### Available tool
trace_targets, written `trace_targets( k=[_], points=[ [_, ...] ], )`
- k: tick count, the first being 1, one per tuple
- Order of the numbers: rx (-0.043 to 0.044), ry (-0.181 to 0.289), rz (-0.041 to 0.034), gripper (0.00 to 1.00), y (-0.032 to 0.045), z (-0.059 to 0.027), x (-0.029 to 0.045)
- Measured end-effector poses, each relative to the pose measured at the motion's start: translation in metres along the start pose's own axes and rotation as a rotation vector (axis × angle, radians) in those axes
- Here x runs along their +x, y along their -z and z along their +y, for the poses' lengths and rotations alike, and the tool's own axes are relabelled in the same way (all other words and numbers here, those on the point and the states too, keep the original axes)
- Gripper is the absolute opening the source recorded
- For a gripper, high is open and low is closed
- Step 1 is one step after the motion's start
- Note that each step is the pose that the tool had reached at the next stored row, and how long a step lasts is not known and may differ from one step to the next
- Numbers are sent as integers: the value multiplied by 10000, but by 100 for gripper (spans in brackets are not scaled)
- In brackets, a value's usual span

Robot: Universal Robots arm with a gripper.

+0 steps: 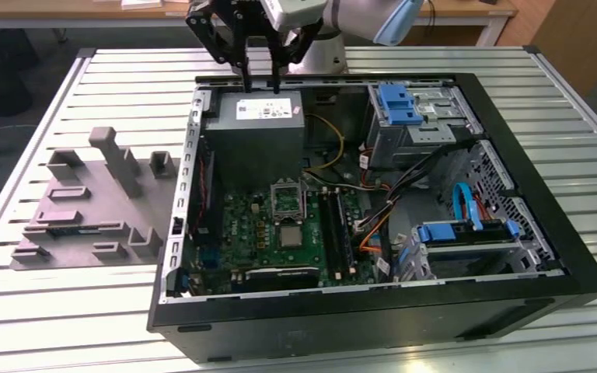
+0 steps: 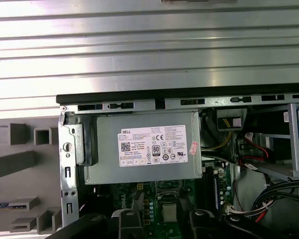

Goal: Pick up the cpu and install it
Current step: 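Place the cpu into insertion slot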

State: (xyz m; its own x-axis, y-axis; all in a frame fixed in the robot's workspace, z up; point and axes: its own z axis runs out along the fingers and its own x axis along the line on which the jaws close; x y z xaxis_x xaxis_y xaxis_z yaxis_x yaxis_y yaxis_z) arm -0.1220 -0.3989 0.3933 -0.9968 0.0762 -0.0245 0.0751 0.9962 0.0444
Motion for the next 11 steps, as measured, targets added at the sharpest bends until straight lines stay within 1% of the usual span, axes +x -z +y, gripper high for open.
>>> trace_targets(
  k=[1, 2, 4, 5, 7, 11],
  points=[
    [0, 0, 0, 35, 0, 0, 0],
    [0, 0, 0, 35, 0, 0, 0],
    [0, 0, 0, 23, 0, 0, 0],
    [0, 0, 0, 23, 0, 0, 0],
    [-1, 0, 0, 11, 0, 0, 0],
    [-6, -1, 1, 11, 0, 0, 0]
  ],
)
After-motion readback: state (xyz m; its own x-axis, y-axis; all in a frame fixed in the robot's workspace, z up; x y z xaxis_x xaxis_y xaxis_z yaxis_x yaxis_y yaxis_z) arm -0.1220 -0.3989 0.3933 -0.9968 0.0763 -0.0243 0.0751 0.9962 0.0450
